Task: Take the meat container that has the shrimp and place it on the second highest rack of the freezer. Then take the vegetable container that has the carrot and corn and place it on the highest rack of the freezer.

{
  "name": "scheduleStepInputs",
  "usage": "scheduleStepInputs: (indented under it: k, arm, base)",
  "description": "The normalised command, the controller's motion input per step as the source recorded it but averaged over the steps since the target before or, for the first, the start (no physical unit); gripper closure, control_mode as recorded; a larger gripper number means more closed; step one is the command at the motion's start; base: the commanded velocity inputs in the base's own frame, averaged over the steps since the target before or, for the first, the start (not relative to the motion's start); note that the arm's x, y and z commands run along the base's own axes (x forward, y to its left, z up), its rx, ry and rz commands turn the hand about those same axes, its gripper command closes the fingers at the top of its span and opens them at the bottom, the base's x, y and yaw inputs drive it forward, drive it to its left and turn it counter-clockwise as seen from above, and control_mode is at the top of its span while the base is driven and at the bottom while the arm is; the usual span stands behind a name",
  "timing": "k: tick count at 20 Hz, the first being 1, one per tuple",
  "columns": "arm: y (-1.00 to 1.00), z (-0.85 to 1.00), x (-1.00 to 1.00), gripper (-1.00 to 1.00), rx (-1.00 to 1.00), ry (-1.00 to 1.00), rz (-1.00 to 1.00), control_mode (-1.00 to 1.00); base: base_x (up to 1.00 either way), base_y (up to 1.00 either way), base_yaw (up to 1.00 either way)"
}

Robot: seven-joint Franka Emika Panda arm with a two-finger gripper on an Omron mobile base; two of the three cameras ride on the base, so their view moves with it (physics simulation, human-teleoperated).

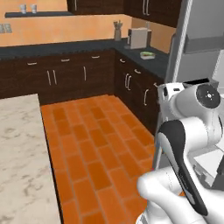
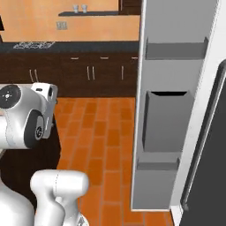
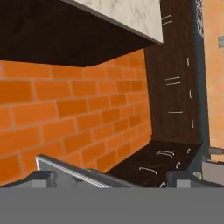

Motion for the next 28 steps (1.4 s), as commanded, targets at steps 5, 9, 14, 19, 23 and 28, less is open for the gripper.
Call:
scheduleStepInputs:
  k: [5,9,14,19,23,28]
  arm:
    - [0.00,0.00,0.00,-1.00,0.00,0.00,0.00,1.00]
    - [0.00,0.00,0.00,-1.00,0.00,0.00,0.00,1.00]
    - [0.00,0.00,0.00,-1.00,0.00,0.00,0.00,1.00]
    - [0.00,0.00,0.00,-1.00,0.00,0.00,0.00,1.00]
    - [0.00,0.00,0.00,-1.00,0.00,0.00,0.00,1.00]
    - [0.00,0.00,0.00,-1.00,0.00,0.00,0.00,1.00]
  base:
    - [0.92,0.89,0.06]
    - [0.98,0.05,0.00]
    - [1.00,-0.04,0.00]
    - [1.00,0.00,0.00]
    - [1.00,-0.07,0.00]
    - [1.00,-0.41,-0.09]
